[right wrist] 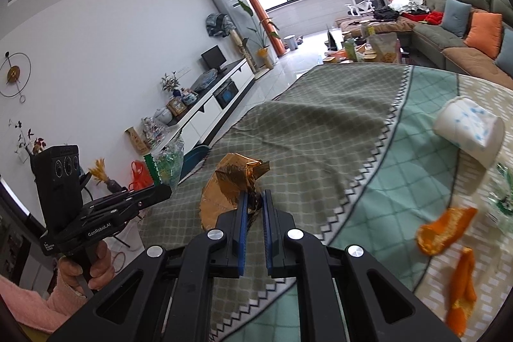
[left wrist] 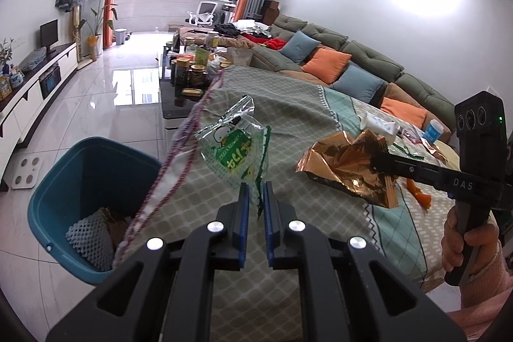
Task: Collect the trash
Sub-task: 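Carry the plastic bag and gold wrapper over the teal bin with both grippers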
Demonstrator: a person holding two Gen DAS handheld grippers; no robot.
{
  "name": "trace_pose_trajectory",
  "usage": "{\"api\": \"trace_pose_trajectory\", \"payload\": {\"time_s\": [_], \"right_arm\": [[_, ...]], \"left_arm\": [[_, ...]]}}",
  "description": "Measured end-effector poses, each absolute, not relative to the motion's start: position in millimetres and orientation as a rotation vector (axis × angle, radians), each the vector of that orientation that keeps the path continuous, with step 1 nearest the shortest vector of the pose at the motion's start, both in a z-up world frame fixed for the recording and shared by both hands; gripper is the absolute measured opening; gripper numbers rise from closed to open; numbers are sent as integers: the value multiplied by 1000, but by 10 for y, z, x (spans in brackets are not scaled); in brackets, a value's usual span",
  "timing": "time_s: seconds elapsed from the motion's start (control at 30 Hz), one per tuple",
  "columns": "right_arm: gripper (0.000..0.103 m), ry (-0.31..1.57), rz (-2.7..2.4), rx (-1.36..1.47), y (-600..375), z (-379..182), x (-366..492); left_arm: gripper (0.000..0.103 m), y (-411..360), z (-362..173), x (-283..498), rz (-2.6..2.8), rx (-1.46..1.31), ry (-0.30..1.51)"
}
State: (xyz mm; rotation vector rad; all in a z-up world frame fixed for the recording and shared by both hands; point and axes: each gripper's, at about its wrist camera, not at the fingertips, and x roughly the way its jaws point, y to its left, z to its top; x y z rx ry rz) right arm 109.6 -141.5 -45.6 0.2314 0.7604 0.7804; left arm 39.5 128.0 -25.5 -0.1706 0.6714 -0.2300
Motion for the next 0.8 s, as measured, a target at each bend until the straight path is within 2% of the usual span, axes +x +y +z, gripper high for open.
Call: {"api": "trace_pose_trajectory", "payload": {"time_s": [0.8], "right_arm": [[9,792,919,179,-655,-408,1231]], "left_arm": [[10,1738,-191,258,-91,-204,638]]}}
